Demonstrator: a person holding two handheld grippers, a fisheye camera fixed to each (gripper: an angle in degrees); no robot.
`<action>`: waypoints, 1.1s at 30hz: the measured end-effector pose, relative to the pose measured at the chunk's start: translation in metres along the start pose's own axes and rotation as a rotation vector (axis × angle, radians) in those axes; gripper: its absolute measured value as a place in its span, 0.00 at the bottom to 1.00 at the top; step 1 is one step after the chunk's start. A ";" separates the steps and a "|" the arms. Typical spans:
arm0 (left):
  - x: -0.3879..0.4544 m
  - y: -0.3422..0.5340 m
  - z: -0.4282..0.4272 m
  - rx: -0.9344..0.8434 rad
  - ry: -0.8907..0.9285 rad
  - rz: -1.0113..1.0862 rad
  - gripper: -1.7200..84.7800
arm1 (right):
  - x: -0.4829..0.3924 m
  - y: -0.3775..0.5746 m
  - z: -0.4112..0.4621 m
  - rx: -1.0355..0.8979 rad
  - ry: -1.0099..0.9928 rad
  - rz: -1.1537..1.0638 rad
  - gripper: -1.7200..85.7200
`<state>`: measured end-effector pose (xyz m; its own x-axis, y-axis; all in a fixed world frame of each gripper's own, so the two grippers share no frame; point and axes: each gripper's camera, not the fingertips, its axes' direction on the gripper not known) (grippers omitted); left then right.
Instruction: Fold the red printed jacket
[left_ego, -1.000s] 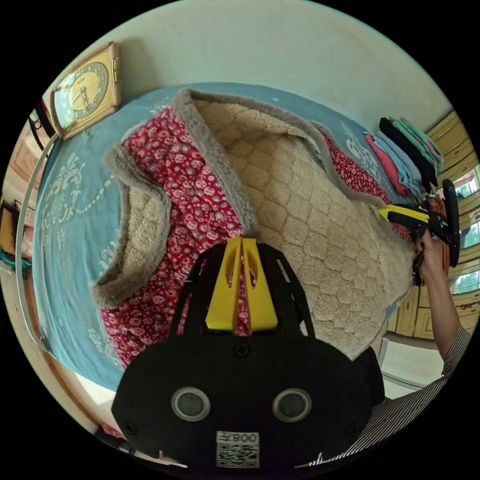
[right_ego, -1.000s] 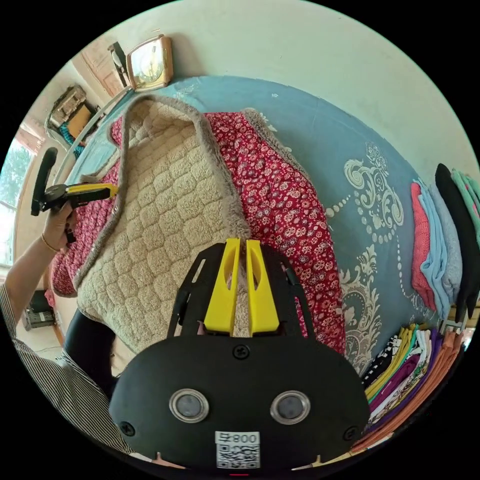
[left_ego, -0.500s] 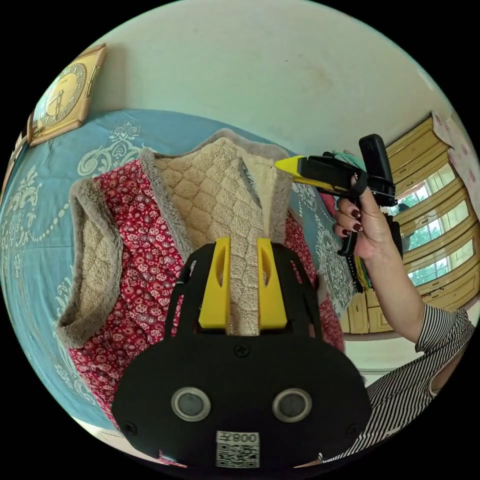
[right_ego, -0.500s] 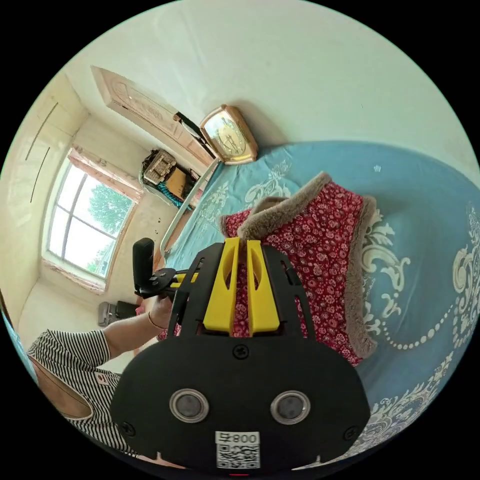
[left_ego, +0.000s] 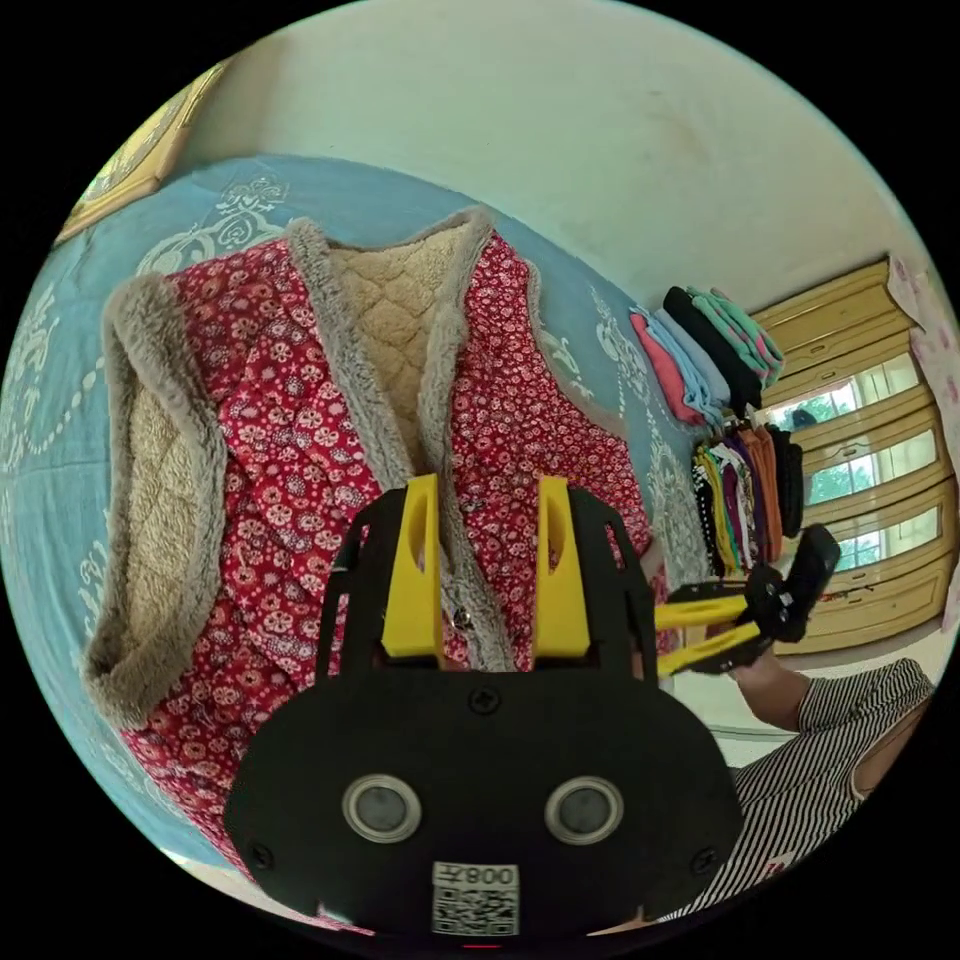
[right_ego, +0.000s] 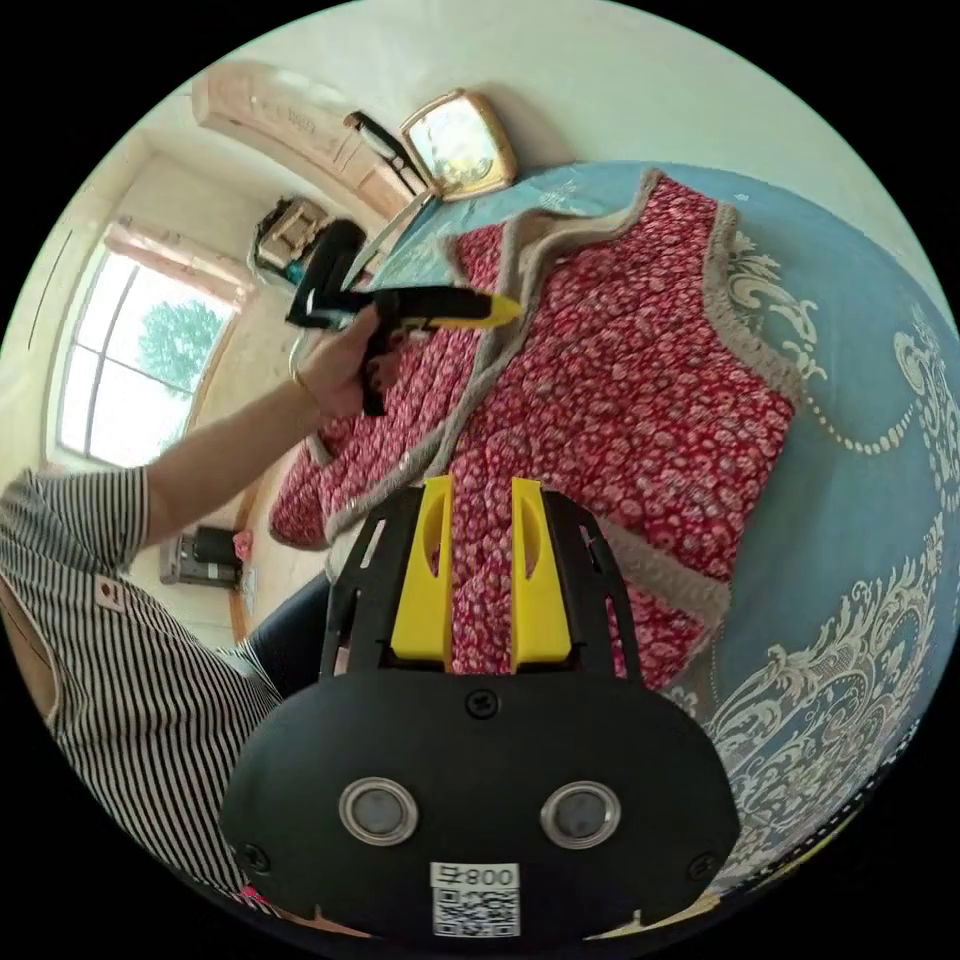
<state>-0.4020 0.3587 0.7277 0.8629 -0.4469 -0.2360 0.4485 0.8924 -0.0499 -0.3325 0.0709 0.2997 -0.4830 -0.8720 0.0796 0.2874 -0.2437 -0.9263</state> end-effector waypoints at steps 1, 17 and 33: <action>0.003 -0.004 0.007 -0.022 -0.050 0.010 0.17 | -0.021 0.013 0.017 -0.082 0.056 -0.068 0.13; 0.066 -0.005 0.034 -0.107 -0.185 0.104 0.08 | -0.094 0.089 0.067 -0.246 0.188 -0.309 0.03; 0.158 0.153 0.022 -0.166 -0.084 0.223 0.08 | -0.020 0.148 -0.004 0.045 0.039 0.053 0.03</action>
<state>-0.1915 0.4230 0.7044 0.9552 -0.2364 -0.1778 0.2077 0.9640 -0.1657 -0.2832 0.0537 0.1593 -0.4979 -0.8671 0.0151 0.3500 -0.2169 -0.9113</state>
